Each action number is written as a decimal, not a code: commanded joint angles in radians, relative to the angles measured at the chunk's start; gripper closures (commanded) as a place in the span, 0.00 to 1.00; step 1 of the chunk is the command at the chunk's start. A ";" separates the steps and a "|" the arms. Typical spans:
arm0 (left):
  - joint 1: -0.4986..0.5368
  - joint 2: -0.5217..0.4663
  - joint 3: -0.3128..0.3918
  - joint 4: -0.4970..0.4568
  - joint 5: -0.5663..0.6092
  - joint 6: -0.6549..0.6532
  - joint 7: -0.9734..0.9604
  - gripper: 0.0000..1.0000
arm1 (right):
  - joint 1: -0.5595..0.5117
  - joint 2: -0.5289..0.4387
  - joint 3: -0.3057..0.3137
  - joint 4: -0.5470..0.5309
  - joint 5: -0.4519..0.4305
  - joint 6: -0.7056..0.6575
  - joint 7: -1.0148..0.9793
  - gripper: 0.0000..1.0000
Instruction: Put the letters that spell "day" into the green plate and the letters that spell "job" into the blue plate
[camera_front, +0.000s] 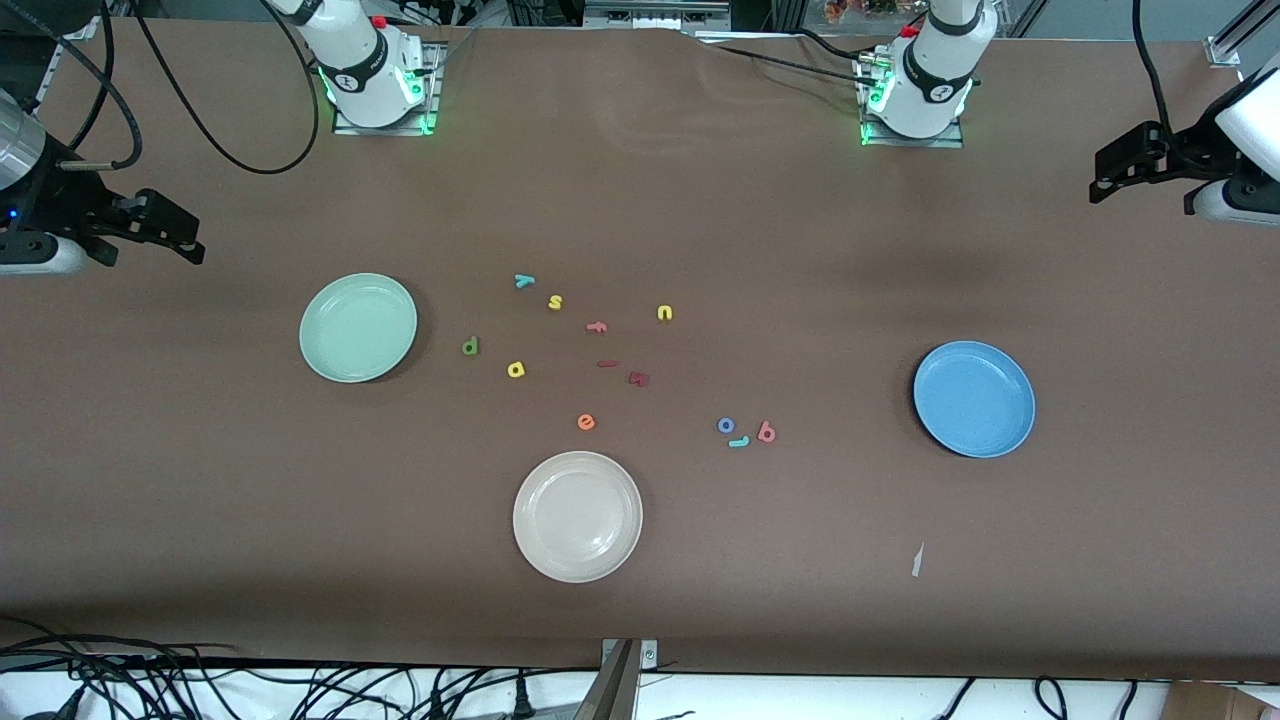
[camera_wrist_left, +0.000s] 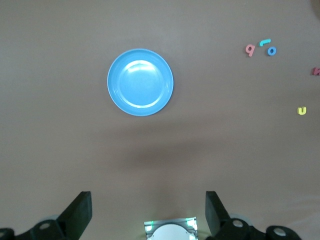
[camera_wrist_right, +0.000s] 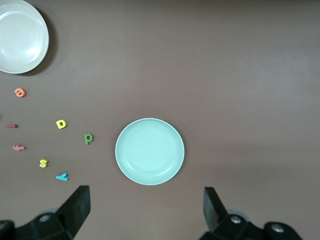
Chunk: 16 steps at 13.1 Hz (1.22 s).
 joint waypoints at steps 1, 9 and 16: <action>0.003 0.009 -0.004 0.029 0.035 -0.039 0.011 0.00 | 0.003 0.004 0.003 0.012 -0.008 0.002 0.008 0.00; 0.007 0.007 -0.005 0.028 0.036 -0.062 0.009 0.00 | 0.003 0.004 0.003 0.011 -0.008 0.001 0.006 0.00; 0.007 0.009 -0.001 0.032 0.035 -0.059 0.012 0.00 | 0.003 0.004 0.003 0.013 -0.005 0.001 0.006 0.00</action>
